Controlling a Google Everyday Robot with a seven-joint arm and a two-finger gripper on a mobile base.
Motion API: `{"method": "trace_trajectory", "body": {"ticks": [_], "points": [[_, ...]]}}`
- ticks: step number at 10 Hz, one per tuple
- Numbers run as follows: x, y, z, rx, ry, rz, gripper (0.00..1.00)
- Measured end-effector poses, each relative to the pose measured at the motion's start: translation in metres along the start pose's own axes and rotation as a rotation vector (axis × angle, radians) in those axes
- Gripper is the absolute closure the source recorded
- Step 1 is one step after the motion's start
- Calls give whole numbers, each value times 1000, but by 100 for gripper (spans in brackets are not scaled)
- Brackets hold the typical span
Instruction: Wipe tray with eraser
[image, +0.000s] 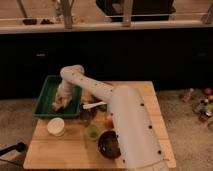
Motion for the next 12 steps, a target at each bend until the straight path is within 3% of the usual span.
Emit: {"method": "trace_trajectory", "body": {"ticks": [2,6,9,12], "points": [[19,10,-9,-1,37,41,95],[45,-2,-16,33,96,73,95],[46,-16,-4,45,93,62,95],[34,-30,11,47,58,27,95]]}}
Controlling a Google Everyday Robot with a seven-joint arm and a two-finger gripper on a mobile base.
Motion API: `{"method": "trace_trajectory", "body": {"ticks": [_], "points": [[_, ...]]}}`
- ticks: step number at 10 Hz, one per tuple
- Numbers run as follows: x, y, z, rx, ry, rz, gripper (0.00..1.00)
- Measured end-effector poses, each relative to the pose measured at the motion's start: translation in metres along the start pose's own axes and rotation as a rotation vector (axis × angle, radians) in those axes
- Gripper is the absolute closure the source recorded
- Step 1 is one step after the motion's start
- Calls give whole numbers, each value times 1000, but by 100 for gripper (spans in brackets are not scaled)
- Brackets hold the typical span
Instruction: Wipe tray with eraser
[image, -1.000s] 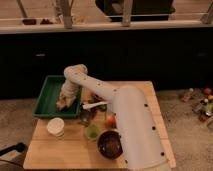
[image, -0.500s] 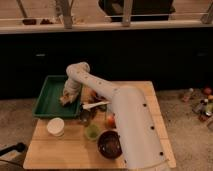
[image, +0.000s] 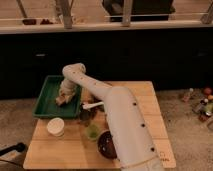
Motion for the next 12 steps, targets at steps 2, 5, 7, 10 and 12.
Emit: {"method": "trace_trajectory", "body": {"ticks": [2,5,7,10,12], "points": [[-13,-1,1,2,-37,-36,95],[-37,5,-7,1,-91,-92,95],[-49,15,-12,-12,-115,-118,95],[-53,38,-20,-65,-116,-140,95],[-37,50,-25,-98,-71,-115,95]]}}
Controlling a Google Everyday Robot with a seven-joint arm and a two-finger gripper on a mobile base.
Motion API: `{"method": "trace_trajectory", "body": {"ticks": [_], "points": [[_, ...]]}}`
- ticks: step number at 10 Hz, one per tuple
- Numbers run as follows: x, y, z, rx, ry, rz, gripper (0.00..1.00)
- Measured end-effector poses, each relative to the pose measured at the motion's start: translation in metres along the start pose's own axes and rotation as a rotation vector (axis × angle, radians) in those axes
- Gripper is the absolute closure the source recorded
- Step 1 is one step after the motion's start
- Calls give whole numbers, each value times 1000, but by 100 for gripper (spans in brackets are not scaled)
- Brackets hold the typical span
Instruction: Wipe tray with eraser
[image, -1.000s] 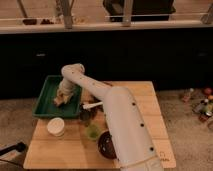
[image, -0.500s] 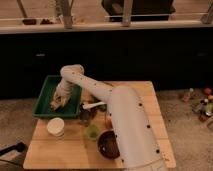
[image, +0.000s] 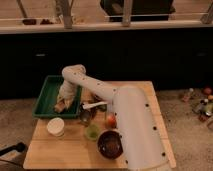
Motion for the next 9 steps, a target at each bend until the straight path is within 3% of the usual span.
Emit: {"method": "trace_trajectory", "body": {"ticks": [2,4,9], "points": [[16,11,-4,-14,30,36,95],[30,9,-4,-3,54,61,95],[52,-15,6,74,94,67,95]]}}
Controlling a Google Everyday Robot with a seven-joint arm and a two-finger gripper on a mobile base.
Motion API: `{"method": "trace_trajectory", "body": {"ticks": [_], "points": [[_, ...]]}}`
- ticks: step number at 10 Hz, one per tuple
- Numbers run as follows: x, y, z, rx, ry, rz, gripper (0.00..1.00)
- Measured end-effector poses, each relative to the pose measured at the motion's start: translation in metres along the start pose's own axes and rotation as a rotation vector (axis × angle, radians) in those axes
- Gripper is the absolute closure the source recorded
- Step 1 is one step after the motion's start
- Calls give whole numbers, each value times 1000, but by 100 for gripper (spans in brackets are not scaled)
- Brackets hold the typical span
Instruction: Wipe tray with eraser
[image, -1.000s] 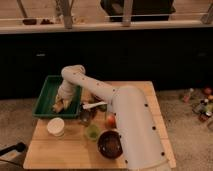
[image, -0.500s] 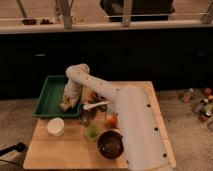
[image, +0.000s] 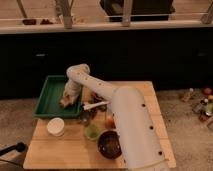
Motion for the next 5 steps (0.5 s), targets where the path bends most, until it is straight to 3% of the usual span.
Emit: {"method": "trace_trajectory", "body": {"ticks": [2,5], "points": [[-5,-9,7,28,-11,-26,95],[-23,-22,17,39,-64,-87,95]]}}
